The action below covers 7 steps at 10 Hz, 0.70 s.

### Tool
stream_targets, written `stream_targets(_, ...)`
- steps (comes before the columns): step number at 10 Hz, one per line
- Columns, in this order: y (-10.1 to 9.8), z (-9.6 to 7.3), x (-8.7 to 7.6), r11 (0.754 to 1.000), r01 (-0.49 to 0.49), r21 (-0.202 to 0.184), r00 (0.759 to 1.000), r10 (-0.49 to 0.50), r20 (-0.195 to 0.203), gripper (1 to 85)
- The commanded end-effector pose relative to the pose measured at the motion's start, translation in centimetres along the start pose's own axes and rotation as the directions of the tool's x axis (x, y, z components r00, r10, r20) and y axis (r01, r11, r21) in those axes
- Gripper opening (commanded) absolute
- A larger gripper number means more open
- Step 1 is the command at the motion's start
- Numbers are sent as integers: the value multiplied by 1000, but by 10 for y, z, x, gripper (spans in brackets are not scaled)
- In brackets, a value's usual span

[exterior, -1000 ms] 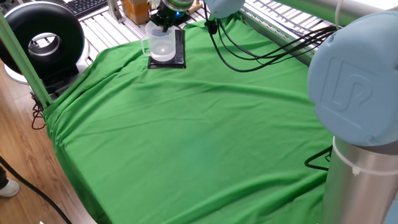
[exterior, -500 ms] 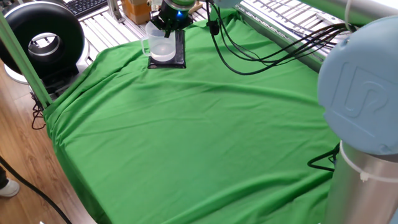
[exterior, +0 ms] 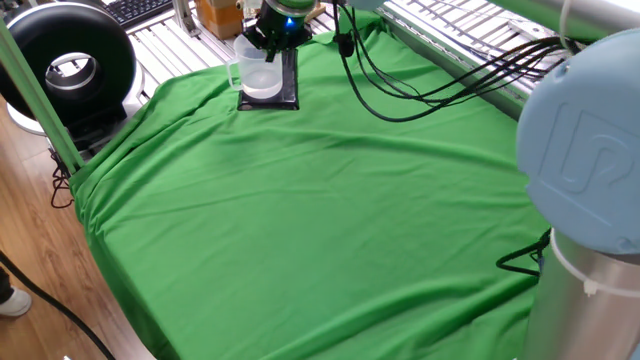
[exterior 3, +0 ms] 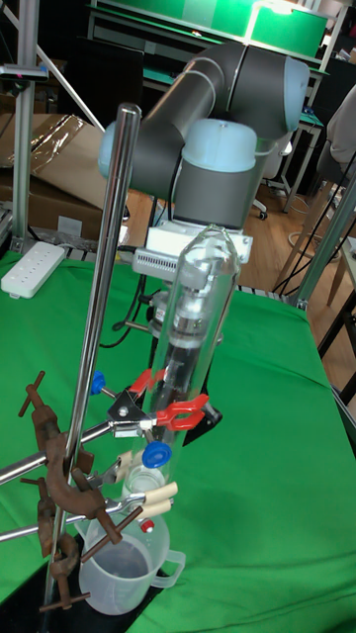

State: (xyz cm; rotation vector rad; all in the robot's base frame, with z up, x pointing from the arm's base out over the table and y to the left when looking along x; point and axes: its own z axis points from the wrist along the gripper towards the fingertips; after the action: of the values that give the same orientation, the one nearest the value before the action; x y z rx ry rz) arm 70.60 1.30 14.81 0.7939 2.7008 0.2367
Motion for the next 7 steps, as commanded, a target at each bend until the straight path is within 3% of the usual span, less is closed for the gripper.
stream_targets(1, -5, -15, 36, 998, -55, 12, 996, 56, -69, 13)
stream_targets(3, -10, -20, 48, 1000, 12, 27, 997, -10, -82, 13)
stream_targets(5, -10, -22, 57, 1000, 8, 29, 997, -6, -81, 13)
stream_targets(7, -13, -19, 62, 991, 128, 29, 986, -124, -114, 13)
